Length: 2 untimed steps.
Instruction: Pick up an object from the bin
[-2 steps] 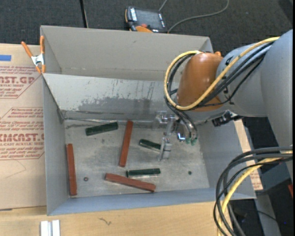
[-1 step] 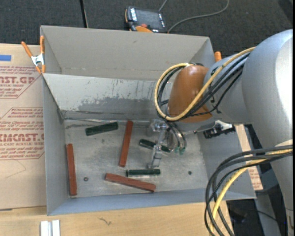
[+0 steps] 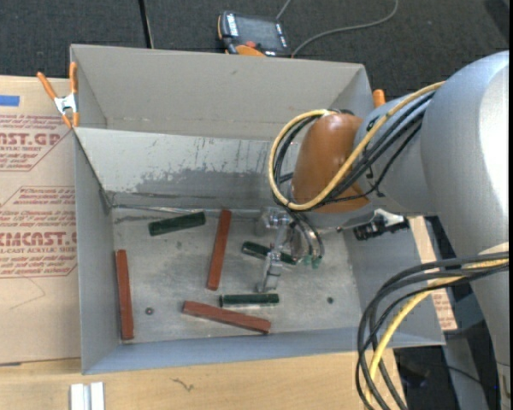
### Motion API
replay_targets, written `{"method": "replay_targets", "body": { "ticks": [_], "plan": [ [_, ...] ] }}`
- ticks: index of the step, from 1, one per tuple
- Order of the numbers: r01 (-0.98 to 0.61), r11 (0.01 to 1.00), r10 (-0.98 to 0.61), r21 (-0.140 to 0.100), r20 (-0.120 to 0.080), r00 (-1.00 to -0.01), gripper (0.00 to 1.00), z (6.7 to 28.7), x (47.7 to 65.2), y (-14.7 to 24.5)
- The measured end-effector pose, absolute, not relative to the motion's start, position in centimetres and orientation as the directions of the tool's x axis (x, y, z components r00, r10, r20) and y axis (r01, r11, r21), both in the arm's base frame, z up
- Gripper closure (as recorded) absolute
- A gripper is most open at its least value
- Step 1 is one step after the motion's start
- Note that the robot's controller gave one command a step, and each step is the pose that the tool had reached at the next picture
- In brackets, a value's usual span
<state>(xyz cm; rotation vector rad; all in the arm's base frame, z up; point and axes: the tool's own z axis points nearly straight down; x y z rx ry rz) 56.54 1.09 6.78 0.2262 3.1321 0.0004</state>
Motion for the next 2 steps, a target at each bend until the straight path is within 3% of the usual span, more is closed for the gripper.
{"method": "replay_targets", "body": {
  "ticks": [1,2],
  "plan": [
    [0.143,0.990,0.143,0.000,-0.002,-0.990,1.00,6.8,56.6,1.1],
    [0.142,0.990,0.142,0.000,-0.003,-0.990,1.00,8.0,56.6,1.1]
  ]
}}
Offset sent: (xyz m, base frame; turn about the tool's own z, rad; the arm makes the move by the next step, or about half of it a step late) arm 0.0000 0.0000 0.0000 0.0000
